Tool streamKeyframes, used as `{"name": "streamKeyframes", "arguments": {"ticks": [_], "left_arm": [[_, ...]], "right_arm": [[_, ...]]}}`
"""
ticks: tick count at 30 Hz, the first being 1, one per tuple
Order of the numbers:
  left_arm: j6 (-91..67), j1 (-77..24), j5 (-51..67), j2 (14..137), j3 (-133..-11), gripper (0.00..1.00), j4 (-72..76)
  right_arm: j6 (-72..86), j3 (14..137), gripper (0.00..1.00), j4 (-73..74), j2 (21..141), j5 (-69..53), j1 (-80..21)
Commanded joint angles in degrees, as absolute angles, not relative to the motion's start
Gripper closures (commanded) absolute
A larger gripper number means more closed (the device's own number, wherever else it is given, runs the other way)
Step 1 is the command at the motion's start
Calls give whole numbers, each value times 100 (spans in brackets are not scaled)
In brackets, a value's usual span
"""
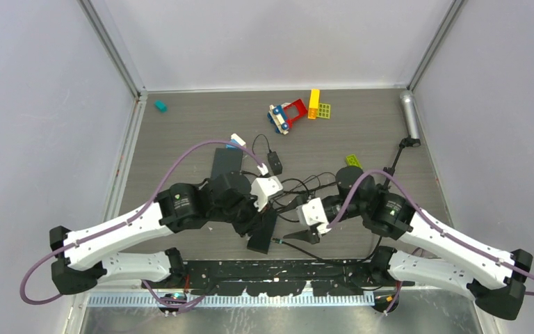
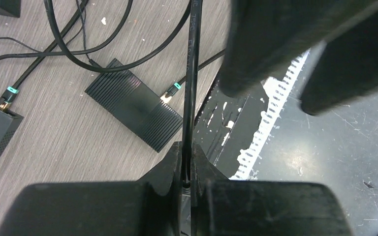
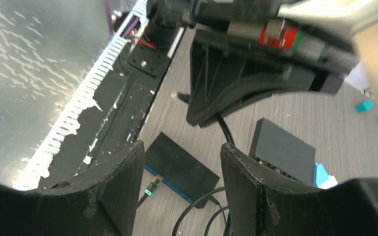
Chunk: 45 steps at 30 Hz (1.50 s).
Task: Insert the plug into the switch port
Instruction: Pick up the connector from the center of the board.
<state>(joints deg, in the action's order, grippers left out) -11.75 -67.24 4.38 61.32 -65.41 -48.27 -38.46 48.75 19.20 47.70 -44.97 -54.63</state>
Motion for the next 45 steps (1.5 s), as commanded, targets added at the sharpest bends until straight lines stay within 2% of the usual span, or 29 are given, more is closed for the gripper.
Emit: {"name": "streamKeyframes", "arguments": {"ticks": [1,10,16,21,24,31,32,35,37,39,45], "left_arm": [[-1159,-6798,626,5733,-6461,100,-4574],[-1378,-7213,757,5849,-6395,100,-4540],[-1642,-7225,304,5721,-6228,100,-4516],[-1705,-7229,396,5501,-6094,100,-4393],[-1661,-7225,521,5479,-6078,100,-4337],[-1556,-7231,827,5579,-6159,100,-4249],[-1544,-7230,848,5523,-6116,100,-4192],[-1529,-7225,837,5342,-5969,100,-4044],[-1516,-7227,845,5238,-5938,100,-4048],[-1516,-7226,810,5126,-5896,90,-4024],[-1658,-7225,132,4439,-5628,50,-3831]], "right_arm": [[-4220,4876,38,1977,4905,-3586,-5691],[-4190,4571,43,1414,5084,-3027,-5978],[-3885,4367,44,1283,4157,-3654,-6006],[-3613,4035,41,841,3635,-3059,-6007],[-3599,4060,40,879,3872,-2775,-6011],[-3698,4338,41,860,4890,-2935,-6003],[-3753,4363,43,869,4961,-2861,-6008],[-3926,4441,75,1022,5088,-2641,-6012],[-4203,4560,90,1289,5112,-2633,-6011],[-4271,4626,99,1348,5103,-2512,-6012],[-5058,4991,99,1877,5095,-2155,-6016]]}}
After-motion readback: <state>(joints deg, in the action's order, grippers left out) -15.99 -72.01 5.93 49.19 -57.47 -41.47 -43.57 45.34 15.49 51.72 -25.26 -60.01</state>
